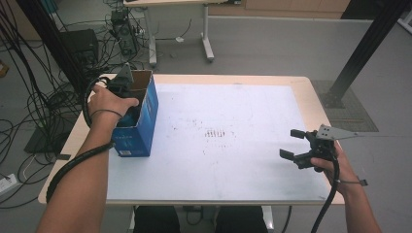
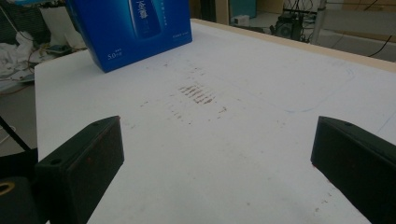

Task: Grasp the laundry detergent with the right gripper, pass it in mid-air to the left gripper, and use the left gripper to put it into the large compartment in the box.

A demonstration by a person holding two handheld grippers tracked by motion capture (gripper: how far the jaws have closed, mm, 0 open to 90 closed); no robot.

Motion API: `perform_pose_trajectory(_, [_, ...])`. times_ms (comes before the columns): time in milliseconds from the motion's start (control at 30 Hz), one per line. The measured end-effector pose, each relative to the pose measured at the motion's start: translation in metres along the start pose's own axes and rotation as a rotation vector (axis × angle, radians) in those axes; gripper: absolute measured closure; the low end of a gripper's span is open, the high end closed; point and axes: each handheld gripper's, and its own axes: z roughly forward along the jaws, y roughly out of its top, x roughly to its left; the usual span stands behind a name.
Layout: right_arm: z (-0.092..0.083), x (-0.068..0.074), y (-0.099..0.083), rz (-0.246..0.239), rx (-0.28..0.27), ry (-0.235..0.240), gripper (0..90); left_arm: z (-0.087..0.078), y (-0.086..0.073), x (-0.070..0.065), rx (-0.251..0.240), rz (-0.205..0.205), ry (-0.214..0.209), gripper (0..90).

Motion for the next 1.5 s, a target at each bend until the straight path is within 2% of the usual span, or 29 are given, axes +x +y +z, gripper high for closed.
perform_pose_trajectory(467, [0.002, -0.002, -0.003, 0.007, 0.001, 0.002, 2.4, 0.002, 0.004, 0.001, 0.02, -0.009, -0.014, 35.7])
perform_pose_trajectory(667, [0.003, -0.002, -0.003, 0.009, 0.004, 0.002, 2.4, -0.003, 0.006, 0.001, 0.019, -0.008, -0.012, 34.5])
perform_pose_trajectory(1000, [0.004, -0.002, -0.001, 0.009, 0.006, 0.0, 2.4, -0.02, 0.005, 0.0, 0.012, 0.0, -0.002, 31.8])
perform_pose_trajectory(1067, [0.004, -0.003, -0.001, 0.008, 0.006, 0.0, 2.4, -0.024, 0.004, 0.001, 0.005, -0.005, -0.013, 31.6])
perform_pose_trajectory(1167, [0.004, -0.003, -0.001, 0.007, 0.005, -0.001, 2.4, -0.033, 0.004, 0.001, 0.003, 0.009, -0.018, 31.0])
perform_pose_trajectory(1467, [0.004, -0.002, 0.001, 0.004, 0.002, 0.001, 2.4, -0.052, 0.002, 0.0, -0.014, 0.016, -0.014, 29.9])
perform_pose_trajectory(1500, [0.004, -0.002, 0.002, 0.002, 0.002, 0.002, 2.4, -0.056, 0.001, -0.001, -0.021, 0.014, -0.003, 29.9])
